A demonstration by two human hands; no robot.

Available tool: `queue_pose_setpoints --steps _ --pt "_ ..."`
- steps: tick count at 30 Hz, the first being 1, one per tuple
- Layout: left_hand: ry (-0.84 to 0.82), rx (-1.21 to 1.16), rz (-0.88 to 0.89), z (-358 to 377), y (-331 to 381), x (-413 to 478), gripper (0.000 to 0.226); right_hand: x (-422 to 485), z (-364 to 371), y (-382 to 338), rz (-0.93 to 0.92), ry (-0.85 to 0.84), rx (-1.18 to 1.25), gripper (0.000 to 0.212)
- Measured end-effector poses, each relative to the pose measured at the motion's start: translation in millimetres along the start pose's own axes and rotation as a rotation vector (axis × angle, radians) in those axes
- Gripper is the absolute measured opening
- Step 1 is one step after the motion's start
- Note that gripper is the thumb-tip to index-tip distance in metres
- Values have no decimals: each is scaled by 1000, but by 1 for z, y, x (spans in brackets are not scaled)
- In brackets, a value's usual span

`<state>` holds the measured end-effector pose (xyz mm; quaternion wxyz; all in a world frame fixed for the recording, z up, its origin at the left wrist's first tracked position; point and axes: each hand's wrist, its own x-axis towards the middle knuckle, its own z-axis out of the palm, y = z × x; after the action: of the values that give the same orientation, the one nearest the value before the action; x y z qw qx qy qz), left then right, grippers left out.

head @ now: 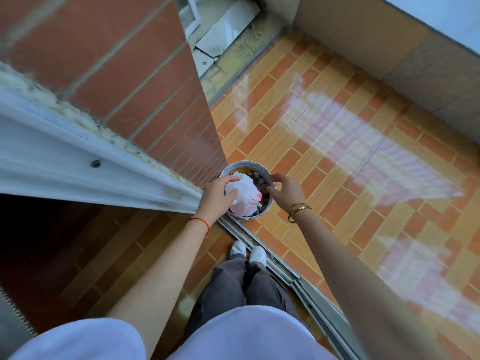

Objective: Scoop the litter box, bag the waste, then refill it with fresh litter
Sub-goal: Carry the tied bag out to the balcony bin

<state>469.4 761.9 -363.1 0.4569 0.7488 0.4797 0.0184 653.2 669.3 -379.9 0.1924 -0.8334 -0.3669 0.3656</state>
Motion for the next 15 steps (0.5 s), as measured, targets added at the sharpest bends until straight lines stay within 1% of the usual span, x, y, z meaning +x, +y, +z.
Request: queue_pose_setpoints --steps 3,8,15 --pt "31 131 98 -14 24 -21 33 -27 -22 -12 -27 55 -51 34" --pt "38 247 193 -23 53 -57 34 -72 -49 -20 -101 135 -136 32" --pt "84 317 360 -27 86 -100 35 -129 -75 -27 -175 211 -227 38"
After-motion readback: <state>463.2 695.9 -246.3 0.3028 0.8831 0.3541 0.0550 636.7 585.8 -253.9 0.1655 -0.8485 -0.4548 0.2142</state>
